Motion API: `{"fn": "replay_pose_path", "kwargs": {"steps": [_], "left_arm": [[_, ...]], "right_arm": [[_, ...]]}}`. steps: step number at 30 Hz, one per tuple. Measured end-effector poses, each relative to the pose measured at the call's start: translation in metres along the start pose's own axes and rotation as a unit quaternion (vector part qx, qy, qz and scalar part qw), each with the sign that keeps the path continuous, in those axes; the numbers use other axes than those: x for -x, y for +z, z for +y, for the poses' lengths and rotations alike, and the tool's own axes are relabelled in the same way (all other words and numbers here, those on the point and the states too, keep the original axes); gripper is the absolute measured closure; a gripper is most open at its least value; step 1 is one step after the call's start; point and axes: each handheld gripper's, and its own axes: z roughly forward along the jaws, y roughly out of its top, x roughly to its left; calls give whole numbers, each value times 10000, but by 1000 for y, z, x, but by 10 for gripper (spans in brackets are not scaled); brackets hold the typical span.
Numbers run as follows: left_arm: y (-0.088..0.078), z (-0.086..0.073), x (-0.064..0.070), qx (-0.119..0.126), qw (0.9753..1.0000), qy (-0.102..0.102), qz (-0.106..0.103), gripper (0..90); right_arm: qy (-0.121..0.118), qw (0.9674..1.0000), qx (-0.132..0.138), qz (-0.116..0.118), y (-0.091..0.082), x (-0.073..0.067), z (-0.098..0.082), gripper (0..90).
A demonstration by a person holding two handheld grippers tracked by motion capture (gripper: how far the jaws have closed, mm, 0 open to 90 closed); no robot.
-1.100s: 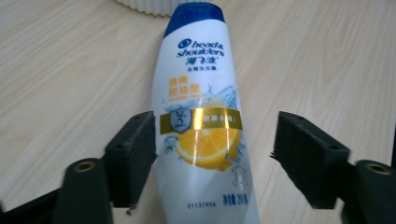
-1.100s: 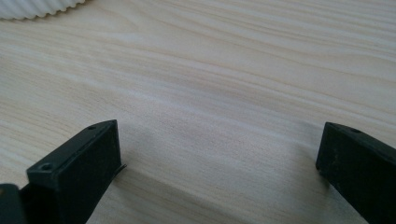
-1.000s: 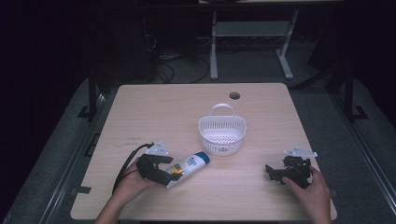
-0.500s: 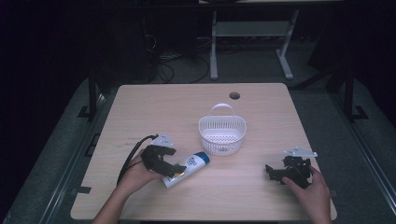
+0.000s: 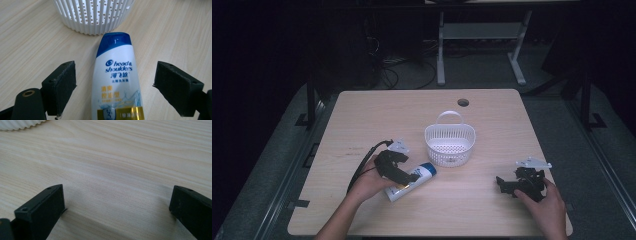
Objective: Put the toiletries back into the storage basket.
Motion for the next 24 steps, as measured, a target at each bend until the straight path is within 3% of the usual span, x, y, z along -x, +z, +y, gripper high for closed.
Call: {"fn": "replay_pose_path", "kwargs": {"steps": [15, 24], "left_arm": [[28, 14, -1, -340, 9994, -19, 50, 175], [44, 20, -2, -665, 9978, 23, 60, 175]], "right_arm": [[2, 10000, -1, 0, 0, 0, 0, 0], [1, 10000, 0, 1, 0, 0, 0, 0]]}}
